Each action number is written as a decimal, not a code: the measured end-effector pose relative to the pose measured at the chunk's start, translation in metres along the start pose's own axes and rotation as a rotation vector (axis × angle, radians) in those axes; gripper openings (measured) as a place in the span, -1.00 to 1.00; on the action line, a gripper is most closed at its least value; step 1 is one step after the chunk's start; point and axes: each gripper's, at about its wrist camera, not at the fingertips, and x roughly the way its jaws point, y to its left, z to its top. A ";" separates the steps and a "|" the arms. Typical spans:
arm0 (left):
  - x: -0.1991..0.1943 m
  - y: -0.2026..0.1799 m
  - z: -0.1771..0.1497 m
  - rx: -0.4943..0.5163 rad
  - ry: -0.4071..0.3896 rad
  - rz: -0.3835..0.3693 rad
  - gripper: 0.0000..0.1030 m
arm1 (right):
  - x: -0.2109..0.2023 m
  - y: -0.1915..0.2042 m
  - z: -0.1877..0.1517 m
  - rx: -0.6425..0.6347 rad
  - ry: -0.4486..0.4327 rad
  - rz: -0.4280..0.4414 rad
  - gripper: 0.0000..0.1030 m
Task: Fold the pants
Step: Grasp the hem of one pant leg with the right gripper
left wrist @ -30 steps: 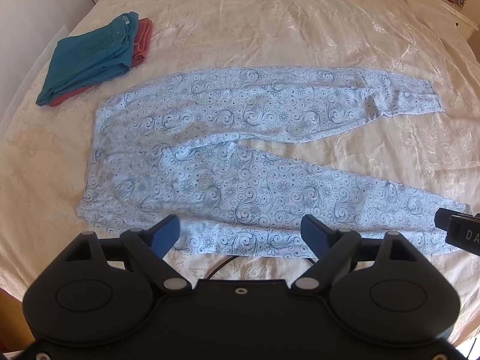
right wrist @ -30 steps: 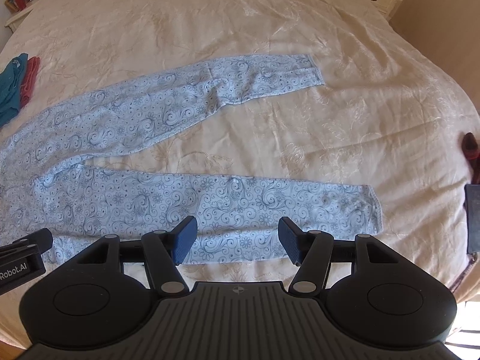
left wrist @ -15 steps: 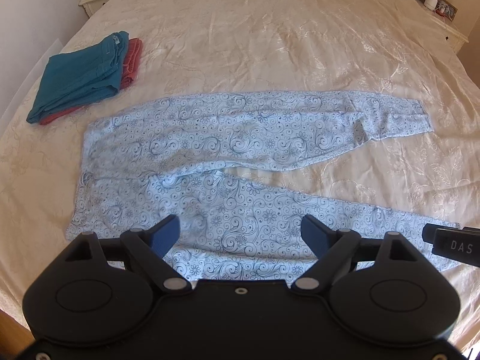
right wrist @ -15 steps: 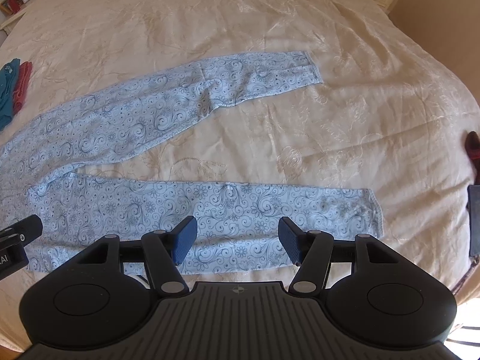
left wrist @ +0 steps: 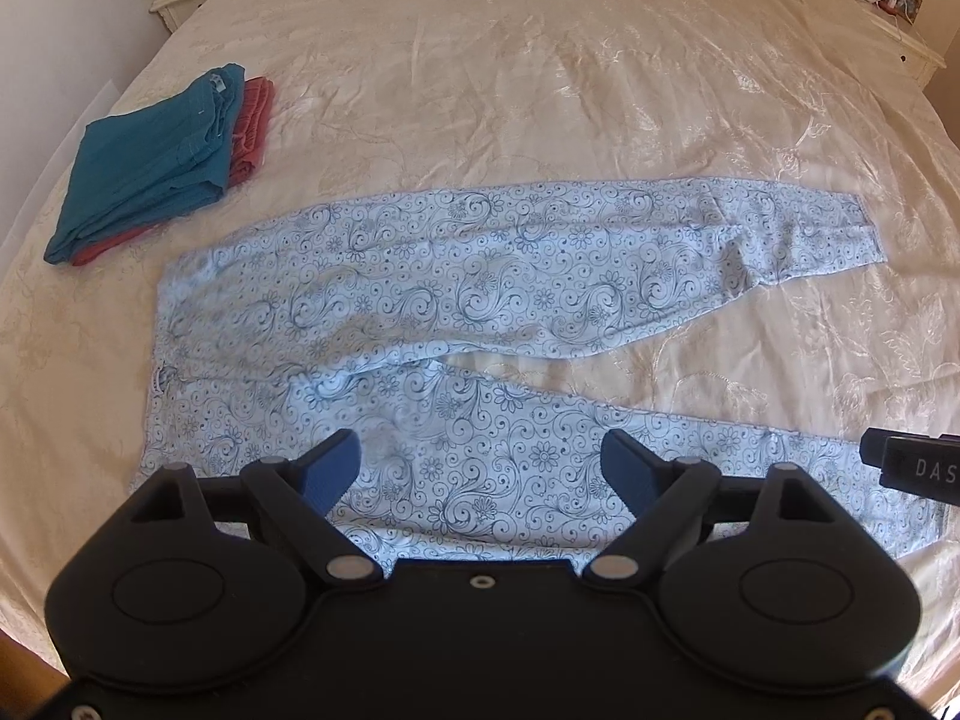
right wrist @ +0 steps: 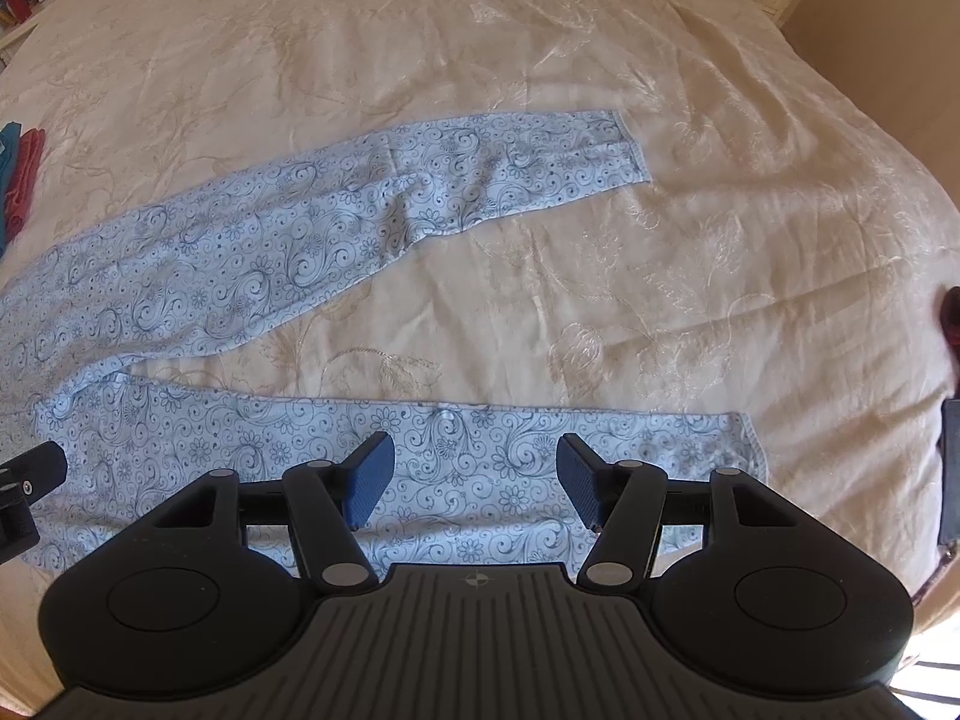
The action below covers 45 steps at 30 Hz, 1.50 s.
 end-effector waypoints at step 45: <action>0.131 0.028 0.147 -0.035 0.035 0.076 0.61 | 0.156 -0.037 0.211 0.406 -0.099 0.053 -0.28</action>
